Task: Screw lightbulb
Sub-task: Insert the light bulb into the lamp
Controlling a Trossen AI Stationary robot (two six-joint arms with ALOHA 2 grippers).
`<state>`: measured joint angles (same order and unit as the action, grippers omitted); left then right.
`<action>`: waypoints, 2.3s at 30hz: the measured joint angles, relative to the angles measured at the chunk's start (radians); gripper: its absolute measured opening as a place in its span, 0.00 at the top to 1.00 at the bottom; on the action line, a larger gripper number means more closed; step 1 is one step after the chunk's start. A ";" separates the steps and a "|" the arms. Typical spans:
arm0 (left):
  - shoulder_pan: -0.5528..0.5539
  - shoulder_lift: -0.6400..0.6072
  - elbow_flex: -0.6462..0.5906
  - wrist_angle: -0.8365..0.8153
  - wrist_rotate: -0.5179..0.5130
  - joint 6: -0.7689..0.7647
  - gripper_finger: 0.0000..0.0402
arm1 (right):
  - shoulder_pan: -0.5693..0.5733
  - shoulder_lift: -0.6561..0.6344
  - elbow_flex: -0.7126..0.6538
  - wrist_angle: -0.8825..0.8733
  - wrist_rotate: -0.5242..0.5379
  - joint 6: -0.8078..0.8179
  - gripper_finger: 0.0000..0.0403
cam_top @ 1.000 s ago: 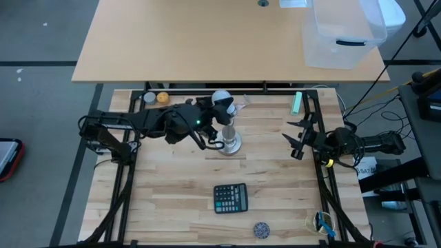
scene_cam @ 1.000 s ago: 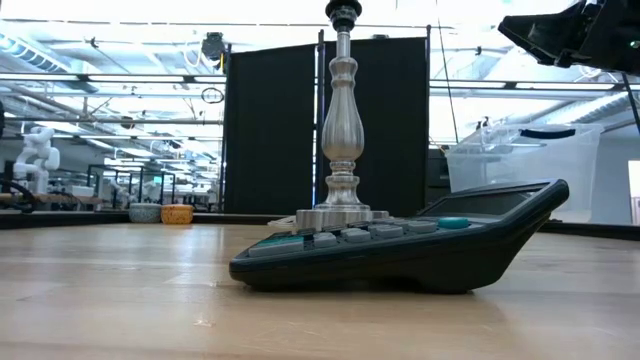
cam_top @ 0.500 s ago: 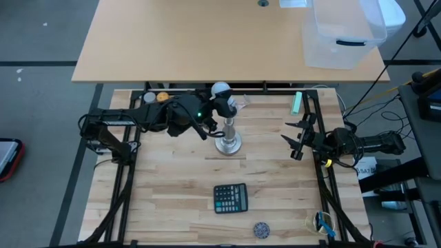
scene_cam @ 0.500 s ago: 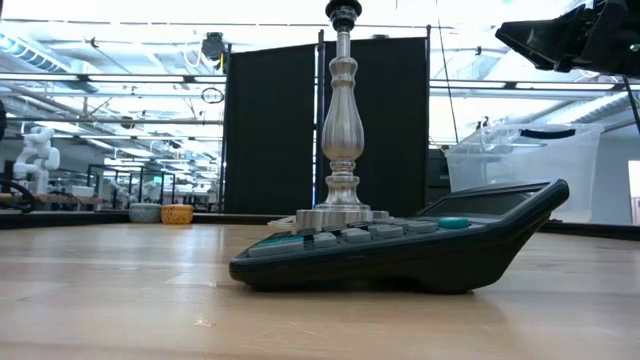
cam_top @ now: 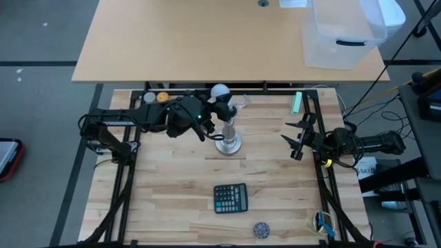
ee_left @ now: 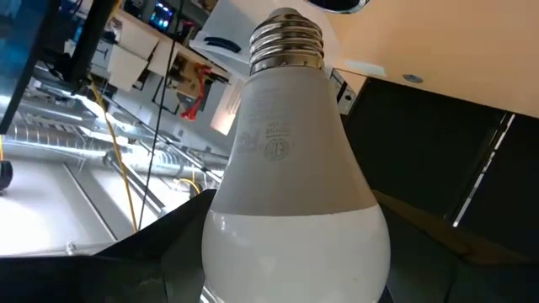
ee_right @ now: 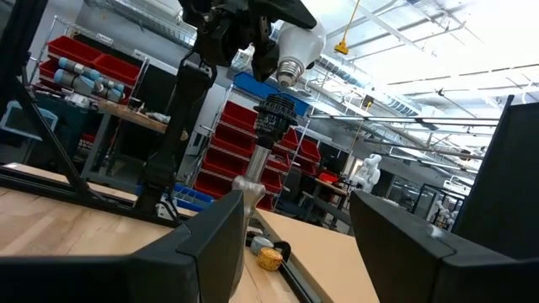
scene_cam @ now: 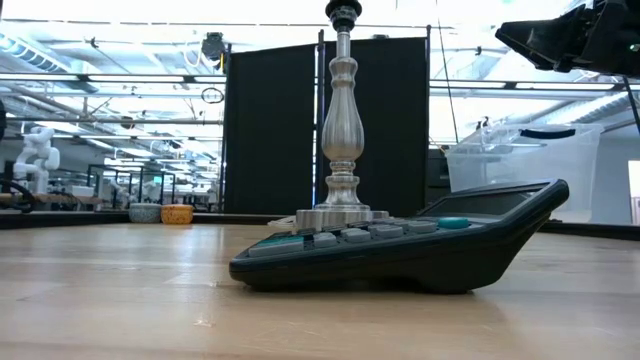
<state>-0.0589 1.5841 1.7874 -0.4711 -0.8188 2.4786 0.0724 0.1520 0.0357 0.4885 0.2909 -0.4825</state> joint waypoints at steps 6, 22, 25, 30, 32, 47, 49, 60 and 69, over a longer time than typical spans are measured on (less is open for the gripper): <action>0.000 0.008 -0.001 -0.045 0.001 0.002 0.32 | 0.000 0.000 0.000 0.000 0.000 0.000 0.47; 0.031 0.052 0.000 -0.031 0.002 0.071 0.33 | 0.000 0.000 0.000 -0.012 0.000 0.000 0.47; 0.031 0.052 0.000 -0.032 0.003 0.071 0.32 | 0.000 0.000 0.000 -0.012 0.000 -0.003 0.47; 0.030 0.052 0.000 -0.036 0.005 0.066 0.31 | 0.000 0.000 0.000 -0.016 0.000 -0.007 0.47; 0.030 0.052 0.000 -0.040 0.008 0.061 0.31 | 0.000 0.000 0.000 -0.017 0.000 -0.007 0.47; 0.030 0.052 0.000 -0.043 0.019 0.040 0.30 | 0.000 0.000 0.000 -0.021 0.000 -0.008 0.47; 0.030 0.052 0.000 -0.043 0.019 0.039 0.30 | 0.000 0.000 0.000 -0.021 0.000 -0.008 0.47; 0.030 0.053 0.000 -0.044 0.019 0.037 0.30 | 0.000 0.000 0.000 -0.022 0.000 -0.008 0.47; 0.031 0.053 0.000 -0.038 0.020 0.042 0.30 | 0.000 0.000 0.000 -0.023 0.000 -0.008 0.47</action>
<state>-0.0284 1.6371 1.7875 -0.5095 -0.7991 2.5206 0.0727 0.1520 0.0357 0.4660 0.2913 -0.4904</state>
